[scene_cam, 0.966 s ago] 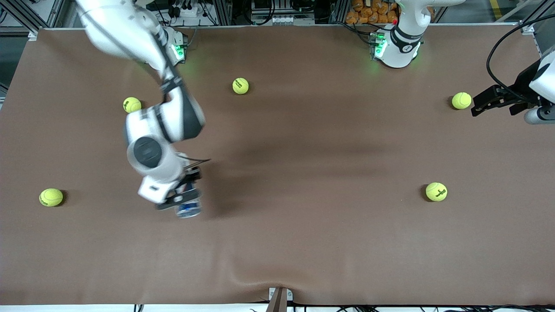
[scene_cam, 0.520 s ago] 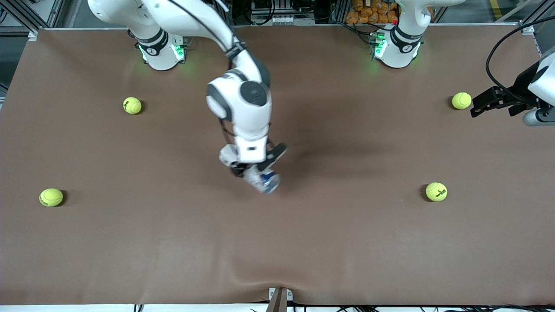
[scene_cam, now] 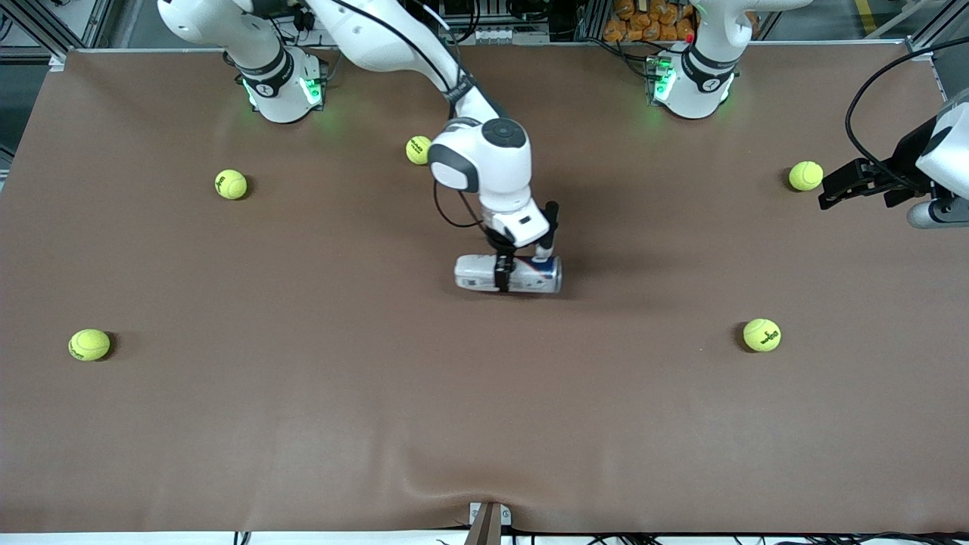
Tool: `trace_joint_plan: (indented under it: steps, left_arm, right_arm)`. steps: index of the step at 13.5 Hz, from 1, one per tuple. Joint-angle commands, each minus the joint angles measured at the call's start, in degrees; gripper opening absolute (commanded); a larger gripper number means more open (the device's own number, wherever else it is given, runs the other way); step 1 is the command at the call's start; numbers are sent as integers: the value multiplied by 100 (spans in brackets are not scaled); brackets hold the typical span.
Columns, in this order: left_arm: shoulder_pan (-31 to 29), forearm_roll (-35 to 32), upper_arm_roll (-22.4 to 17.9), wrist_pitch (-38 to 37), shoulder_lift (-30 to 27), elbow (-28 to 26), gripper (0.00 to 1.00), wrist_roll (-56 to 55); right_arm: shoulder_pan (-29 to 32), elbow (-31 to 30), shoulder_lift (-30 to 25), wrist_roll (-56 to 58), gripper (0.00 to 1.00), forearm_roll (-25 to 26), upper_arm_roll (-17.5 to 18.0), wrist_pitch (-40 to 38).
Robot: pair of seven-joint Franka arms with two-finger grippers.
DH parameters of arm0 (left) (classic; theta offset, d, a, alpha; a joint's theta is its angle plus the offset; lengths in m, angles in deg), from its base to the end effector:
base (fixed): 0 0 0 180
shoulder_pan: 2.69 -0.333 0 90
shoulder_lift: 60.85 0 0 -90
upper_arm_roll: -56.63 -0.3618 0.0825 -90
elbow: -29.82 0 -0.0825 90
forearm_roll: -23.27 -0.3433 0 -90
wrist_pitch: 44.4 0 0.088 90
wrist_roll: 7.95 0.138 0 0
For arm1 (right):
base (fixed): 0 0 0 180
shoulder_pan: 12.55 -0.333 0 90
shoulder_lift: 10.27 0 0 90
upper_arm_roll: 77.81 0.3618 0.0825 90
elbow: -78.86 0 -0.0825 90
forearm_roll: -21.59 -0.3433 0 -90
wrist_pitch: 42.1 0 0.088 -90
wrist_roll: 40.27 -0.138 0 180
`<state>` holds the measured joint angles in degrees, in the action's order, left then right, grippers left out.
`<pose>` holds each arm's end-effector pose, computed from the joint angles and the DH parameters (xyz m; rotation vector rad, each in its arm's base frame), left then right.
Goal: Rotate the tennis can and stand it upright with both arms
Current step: 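Carry the can with the right gripper to the table center, lying down, then open the right gripper and draw the right arm back from the can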
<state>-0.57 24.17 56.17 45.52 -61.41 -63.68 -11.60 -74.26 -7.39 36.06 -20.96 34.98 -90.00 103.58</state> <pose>0.5064 -0.0168 0.6179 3.1267 0.0549 -0.0835 0.4579 0.5884 0.2469 2.1443 1.9247 0.4441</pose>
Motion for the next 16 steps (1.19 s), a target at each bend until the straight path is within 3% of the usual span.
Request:
trace_joint_plan:
  steps: [1, 4, 12, 16]
  left_arm:
    - [-18, 16, 20, -71, 21, 51, 100, 40]
    - [-27, 42, 20, -45, 91, 69, 100, 40]
    - [35, 244, 29, -1, 267, 69, 100, -13]
    - [-79, 876, 20, 25, 661, 34, 100, -4]
  right_arm:
    - [-122, 521, 551, 91, 82, 374, -46, 144]
    - [-140, 512, 675, 82, 100, 357, -46, 268]
    - [-35, 722, 333, 64, 100, 199, -38, 216]
    - [-105, 705, -44, 73, 100, -249, -37, -152]
